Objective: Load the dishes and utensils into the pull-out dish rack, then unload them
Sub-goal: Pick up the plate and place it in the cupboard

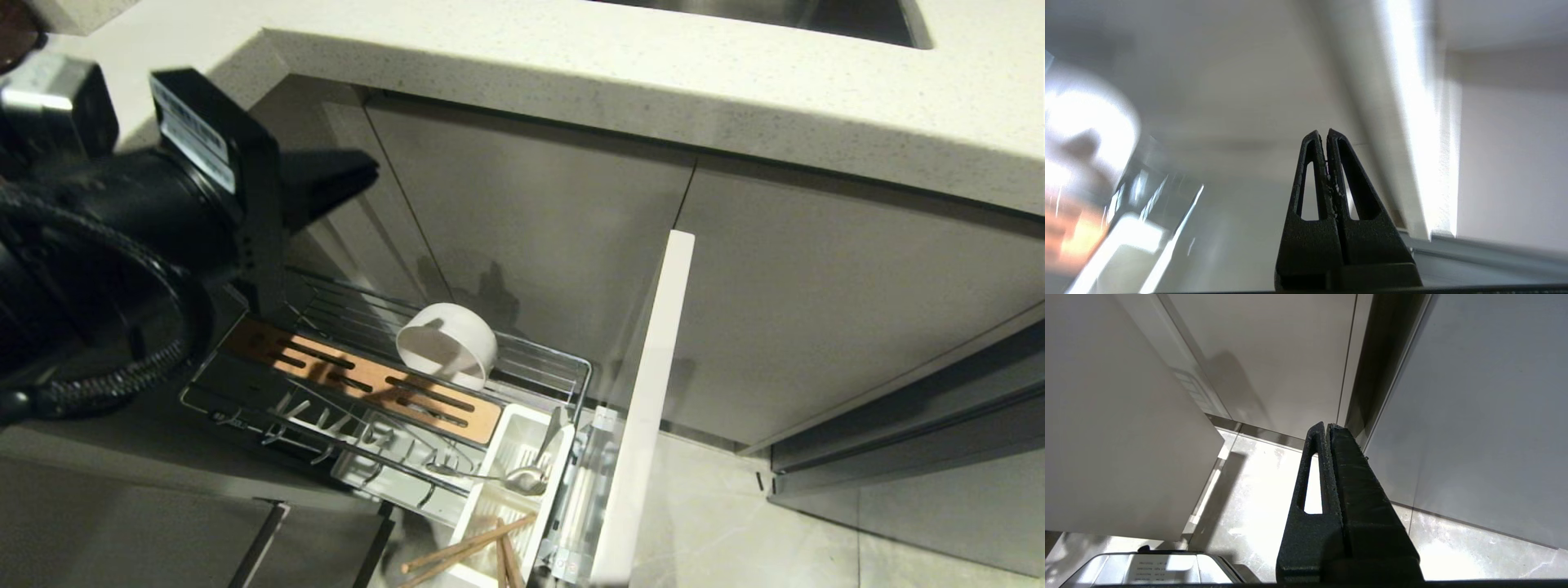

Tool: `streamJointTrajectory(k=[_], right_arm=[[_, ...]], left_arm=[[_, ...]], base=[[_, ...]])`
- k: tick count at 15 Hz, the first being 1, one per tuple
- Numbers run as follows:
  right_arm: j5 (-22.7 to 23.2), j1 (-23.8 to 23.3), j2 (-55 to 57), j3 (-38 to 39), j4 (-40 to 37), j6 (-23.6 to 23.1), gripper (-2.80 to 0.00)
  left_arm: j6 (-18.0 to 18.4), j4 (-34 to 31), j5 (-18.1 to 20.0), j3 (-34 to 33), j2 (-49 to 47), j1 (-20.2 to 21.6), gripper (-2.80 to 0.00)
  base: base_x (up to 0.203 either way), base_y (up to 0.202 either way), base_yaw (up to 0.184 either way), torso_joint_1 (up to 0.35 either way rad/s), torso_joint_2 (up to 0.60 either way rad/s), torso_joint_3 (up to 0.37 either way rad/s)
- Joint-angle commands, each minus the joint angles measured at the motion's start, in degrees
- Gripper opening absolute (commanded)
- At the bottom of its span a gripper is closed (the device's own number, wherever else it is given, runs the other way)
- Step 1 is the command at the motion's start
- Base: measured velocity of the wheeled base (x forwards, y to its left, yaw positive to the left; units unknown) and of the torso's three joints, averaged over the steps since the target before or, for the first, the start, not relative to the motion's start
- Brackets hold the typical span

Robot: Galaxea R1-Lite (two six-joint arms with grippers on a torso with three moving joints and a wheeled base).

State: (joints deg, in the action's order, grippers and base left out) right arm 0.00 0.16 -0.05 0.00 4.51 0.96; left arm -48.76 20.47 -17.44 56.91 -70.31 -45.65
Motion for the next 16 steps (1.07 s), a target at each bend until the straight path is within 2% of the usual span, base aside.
streamJointTrajectory(k=[1, 3, 4, 6, 8, 10, 12, 14, 16], right_arm=[[0.0, 0.02, 0.05, 1.5, 0.06, 0.0, -2.8], [0.0, 0.02, 0.05, 1.49, 0.06, 0.0, -2.8], [0.0, 0.02, 0.05, 1.58, 0.06, 0.0, -2.8], [0.0, 0.02, 0.05, 1.54, 0.06, 0.0, -2.8], [0.0, 0.02, 0.05, 1.5, 0.06, 0.0, -2.8], [0.0, 0.02, 0.05, 1.53, 0.06, 0.0, -2.8], [0.0, 0.02, 0.05, 1.49, 0.06, 0.0, -2.8], [0.0, 0.02, 0.05, 1.49, 0.06, 0.0, -2.8], [0.0, 0.02, 0.05, 1.5, 0.06, 0.0, -2.8]], left_arm=[[13.83, -0.03, -0.1, 8.08, 0.84, -0.71, -2.8], [25.02, -1.25, -2.12, 13.07, 1.13, -0.06, -2.8], [29.17, -2.6, -5.7, 15.07, 1.57, 2.16, -2.8], [33.72, -7.88, -7.68, 19.02, 2.54, 9.45, -2.8], [35.38, -16.01, -7.99, 21.93, 4.29, 17.73, -2.8], [35.84, -27.99, -8.29, 27.11, 5.49, 24.46, -2.8], [36.52, -32.55, -11.54, 29.21, 6.2, 28.8, -2.8], [37.78, -37.42, -12.38, 30.19, 6.97, 32.36, -2.8], [37.9, -48.5, -12.07, 33.97, 7.29, 36.87, -2.8]], base=[[0.0, 0.0, 0.0, 0.0, 0.0, 0.0], [0.0, 0.0, 0.0, 0.0, 0.0, 0.0], [0.0, 0.0, 0.0, 0.0, 0.0, 0.0], [0.0, 0.0, 0.0, 0.0, 0.0, 0.0], [0.0, 0.0, 0.0, 0.0, 0.0, 0.0], [0.0, 0.0, 0.0, 0.0, 0.0, 0.0], [0.0, 0.0, 0.0, 0.0, 0.0, 0.0], [0.0, 0.0, 0.0, 0.0, 0.0, 0.0], [0.0, 0.0, 0.0, 0.0, 0.0, 0.0]])
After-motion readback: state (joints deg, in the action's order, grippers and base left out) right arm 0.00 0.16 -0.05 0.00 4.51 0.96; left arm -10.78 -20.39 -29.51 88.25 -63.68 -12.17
